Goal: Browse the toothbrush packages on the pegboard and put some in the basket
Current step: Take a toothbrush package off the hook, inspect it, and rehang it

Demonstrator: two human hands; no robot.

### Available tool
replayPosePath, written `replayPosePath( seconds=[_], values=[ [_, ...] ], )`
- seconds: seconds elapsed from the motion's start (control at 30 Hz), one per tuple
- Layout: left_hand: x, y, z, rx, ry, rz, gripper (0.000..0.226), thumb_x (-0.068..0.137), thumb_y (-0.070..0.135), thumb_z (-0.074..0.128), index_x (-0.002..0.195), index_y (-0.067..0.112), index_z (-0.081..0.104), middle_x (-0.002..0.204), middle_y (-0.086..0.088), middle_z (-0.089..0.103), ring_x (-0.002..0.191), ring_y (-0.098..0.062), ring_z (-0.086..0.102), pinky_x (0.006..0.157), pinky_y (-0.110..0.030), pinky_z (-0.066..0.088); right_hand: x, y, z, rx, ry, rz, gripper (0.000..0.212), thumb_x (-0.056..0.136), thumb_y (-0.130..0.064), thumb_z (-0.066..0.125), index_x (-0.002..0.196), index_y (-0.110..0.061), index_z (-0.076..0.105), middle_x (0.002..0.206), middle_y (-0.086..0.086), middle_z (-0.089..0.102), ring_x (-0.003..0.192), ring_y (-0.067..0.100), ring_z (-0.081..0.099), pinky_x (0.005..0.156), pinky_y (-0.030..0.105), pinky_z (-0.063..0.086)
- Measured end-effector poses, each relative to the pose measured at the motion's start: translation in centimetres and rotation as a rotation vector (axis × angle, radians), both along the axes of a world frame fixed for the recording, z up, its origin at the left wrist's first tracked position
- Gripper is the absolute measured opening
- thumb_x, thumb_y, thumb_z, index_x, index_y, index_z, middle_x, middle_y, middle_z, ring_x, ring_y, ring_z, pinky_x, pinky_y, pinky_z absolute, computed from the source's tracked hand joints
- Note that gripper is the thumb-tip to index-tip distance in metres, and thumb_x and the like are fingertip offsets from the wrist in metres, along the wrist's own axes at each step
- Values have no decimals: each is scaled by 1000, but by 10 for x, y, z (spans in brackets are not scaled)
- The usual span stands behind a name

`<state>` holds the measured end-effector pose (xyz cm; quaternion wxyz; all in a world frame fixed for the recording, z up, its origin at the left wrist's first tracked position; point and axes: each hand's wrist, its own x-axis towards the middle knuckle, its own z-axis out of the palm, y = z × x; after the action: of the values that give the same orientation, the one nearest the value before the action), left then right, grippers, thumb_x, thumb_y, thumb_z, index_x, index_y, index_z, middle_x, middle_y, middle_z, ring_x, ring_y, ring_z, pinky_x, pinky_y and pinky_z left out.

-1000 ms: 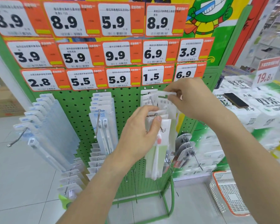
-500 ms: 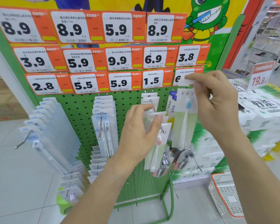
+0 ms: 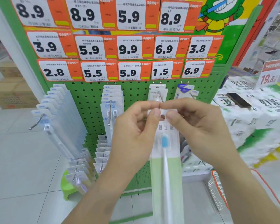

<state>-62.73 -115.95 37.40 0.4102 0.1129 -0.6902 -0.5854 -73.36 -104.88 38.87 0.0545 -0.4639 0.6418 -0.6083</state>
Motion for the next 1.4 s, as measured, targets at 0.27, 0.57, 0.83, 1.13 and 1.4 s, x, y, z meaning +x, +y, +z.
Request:
replayPosePath(
  seconds=[0.27, 0.57, 0.83, 1.13, 1.4],
  values=[
    [52, -11, -55, 158, -149, 111, 11, 94, 10, 66, 97, 17, 74, 85, 2, 78, 80, -12, 75, 71, -17, 55, 48, -20, -63, 58, -371, 24, 20, 79, -23, 78, 99, -22, 76, 72, 7, 71, 55, 9, 55, 50, 23, 47],
    [95, -15, -97, 226, -358, 165, 14, 98, 35, 61, 106, 36, 72, 83, -5, 76, 77, -34, 70, 70, -54, 57, 82, -29, -128, 119, -514, 115, 24, 82, -26, 73, 106, -28, 74, 67, 1, 70, 53, 11, 54, 52, 23, 46],
    [111, -12, -116, 150, -550, 106, 34, 103, 23, 52, 129, 46, 51, 88, 4, 76, 68, -23, 66, 55, -34, 49, 86, -26, -147, 223, -429, 236, 37, 95, -27, 67, 125, -47, 61, 83, 8, 68, 65, 12, 58, 60, 25, 49],
    [117, 0, -126, 163, -546, 208, 41, 103, 20, 48, 142, 32, 41, 102, 18, 75, 92, -6, 69, 79, -13, 49, 87, -31, -151, 251, -459, 294, 49, 91, -13, 62, 135, -33, 56, 94, 2, 70, 85, 23, 65, 63, 32, 54],
    [125, 9, -116, 273, -550, 119, 57, 101, 1, 48, 130, 50, 45, 108, 20, 71, 92, -25, 68, 84, -34, 55, 83, -37, -154, 244, -477, 280, 57, 87, 0, 64, 132, -35, 57, 94, 4, 71, 88, 21, 69, 66, 32, 57]
  ],
)
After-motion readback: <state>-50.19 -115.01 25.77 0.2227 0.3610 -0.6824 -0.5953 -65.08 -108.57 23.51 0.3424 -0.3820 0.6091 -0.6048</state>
